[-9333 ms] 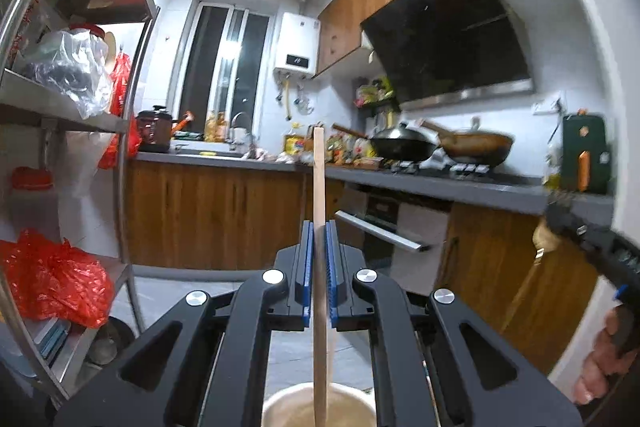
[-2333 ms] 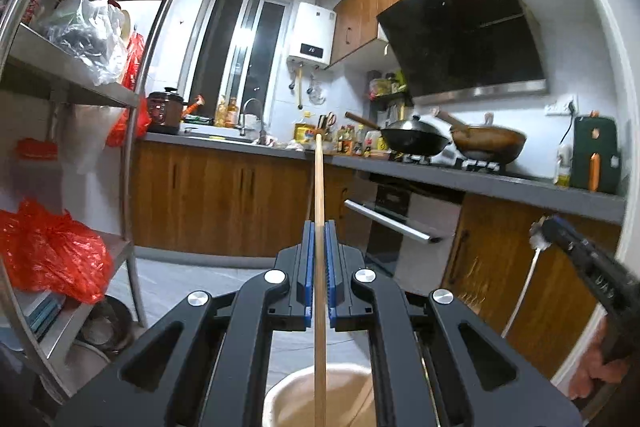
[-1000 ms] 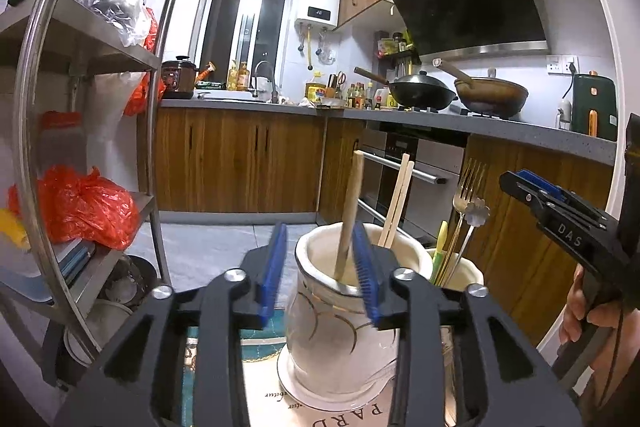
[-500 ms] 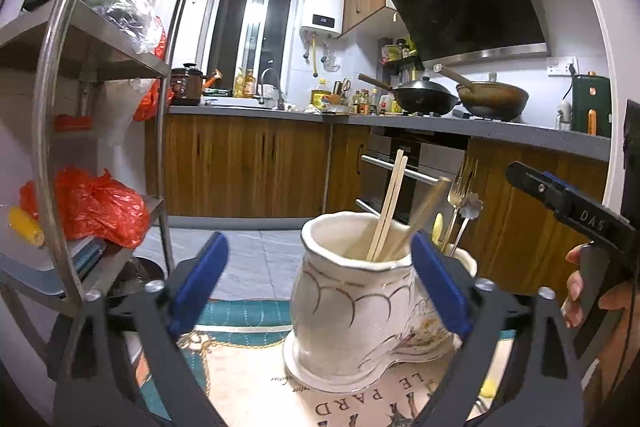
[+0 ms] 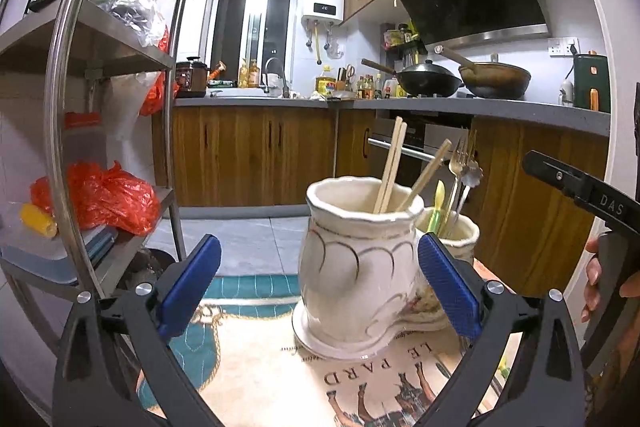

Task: Organize utensils
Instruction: 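Grasp the silver fork with the right tool while the left tool returns over the placemat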

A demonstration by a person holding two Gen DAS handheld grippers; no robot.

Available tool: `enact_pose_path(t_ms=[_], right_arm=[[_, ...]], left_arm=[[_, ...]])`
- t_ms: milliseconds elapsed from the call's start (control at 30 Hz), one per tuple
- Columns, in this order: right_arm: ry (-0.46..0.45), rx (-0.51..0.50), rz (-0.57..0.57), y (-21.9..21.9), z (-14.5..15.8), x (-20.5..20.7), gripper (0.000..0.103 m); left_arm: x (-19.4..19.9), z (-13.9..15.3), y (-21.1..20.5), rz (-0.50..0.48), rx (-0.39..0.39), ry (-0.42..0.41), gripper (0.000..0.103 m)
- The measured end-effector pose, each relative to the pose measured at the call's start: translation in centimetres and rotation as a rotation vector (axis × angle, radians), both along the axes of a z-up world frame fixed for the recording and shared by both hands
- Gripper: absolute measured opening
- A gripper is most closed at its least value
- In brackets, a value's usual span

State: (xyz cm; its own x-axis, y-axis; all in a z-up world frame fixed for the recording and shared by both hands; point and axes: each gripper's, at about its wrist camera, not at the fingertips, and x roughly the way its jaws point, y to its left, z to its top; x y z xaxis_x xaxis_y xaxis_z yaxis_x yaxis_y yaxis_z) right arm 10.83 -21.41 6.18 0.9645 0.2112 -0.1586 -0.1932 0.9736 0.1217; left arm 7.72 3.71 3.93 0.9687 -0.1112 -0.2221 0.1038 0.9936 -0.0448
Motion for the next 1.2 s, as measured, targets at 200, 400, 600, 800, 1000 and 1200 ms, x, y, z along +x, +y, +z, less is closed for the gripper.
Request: enact_pose_path(t_ms=[200, 400, 600, 800, 1000, 1200], right_arm=[[0.060, -0.025, -0.002, -0.8, -1.6, -1.2, 0.098], [0.131, -0.052, 0.015, -1.4, -3.2, -2.1, 0.098], [0.205, -0.105, 0.035, -1.6, -4.4, -2.1, 0.098], [0.291, -0.166, 0.046, -1.8, -6.0, -1.3, 0.098], [0.370, -0.155, 0.088, -2.0, -7.0, -0.1, 0.098], [0.449, -0.161, 0.163, -0.8, -7.6, 1.4, 0.098]], left_arm=[[-1.0, -0.9, -0.6, -0.021, 0.016, 0.034, 0.097], [-2.0, -2.0, -1.5, -0.044, 0.033, 0.081, 0.097], [-2.9, -2.5, -1.3, -0.065, -0.012, 0.137, 0.097], [-2.7, -3.6, -2.1, -0.083, 0.003, 0.219, 0.097], [-1.9, -5.0, -3.4, -0.104, 0.042, 0.310, 0.097], [-1.2, -5.9, -4.4, -0.120, 0.063, 0.372, 0.097]])
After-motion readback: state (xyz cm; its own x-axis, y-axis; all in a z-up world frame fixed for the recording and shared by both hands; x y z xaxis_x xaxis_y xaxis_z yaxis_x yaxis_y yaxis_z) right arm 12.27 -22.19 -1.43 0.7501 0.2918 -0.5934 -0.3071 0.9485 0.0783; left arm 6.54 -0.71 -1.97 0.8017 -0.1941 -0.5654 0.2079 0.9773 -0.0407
